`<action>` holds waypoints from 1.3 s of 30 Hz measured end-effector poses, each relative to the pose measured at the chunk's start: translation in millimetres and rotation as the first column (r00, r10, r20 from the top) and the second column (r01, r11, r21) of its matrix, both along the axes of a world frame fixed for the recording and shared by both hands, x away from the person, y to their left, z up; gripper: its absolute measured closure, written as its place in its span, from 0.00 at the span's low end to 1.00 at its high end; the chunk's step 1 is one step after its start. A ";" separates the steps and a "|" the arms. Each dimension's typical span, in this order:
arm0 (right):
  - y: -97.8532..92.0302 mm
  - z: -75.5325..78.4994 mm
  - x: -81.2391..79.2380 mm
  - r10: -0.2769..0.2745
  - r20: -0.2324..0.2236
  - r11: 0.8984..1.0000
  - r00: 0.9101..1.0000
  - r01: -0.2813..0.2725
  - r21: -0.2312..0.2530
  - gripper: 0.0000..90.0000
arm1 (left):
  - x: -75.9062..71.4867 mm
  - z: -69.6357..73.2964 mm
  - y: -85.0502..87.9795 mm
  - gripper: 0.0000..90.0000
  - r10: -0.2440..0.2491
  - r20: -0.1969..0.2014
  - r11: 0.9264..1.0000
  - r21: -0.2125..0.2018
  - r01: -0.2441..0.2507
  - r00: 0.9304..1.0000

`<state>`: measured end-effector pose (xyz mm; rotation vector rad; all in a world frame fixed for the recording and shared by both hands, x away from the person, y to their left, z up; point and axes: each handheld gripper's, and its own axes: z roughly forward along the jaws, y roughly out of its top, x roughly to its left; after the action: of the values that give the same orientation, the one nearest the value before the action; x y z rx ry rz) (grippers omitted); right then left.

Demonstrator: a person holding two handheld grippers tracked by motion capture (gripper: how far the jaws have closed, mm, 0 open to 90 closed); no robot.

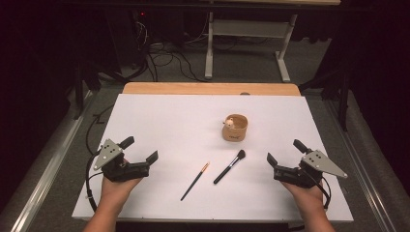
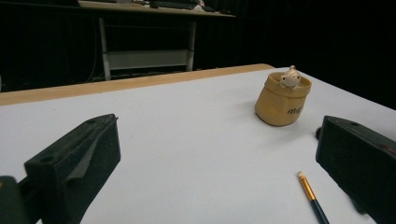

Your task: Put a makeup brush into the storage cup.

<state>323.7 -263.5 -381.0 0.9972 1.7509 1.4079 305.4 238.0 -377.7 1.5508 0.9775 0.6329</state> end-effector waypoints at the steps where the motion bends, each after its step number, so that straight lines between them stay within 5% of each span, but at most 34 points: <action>1: 0.6 0.0 0.0 0.001 0.000 1.000 1.000 -0.001 -0.002 0.01 | 0.0 -0.1 0.1 0.00 0.000 -0.001 1.000 0.001 0.000 1.000; 39: -0.6 0.9 -1.5 -0.001 0.012 1.000 1.000 0.001 -0.007 0.02 | -1.2 2.0 -1.2 0.01 0.005 0.000 1.000 -0.014 -0.005 1.000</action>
<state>322.1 -264.0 -380.1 0.9834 1.7453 1.4037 304.2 236.8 -375.7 1.5362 0.9839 0.6283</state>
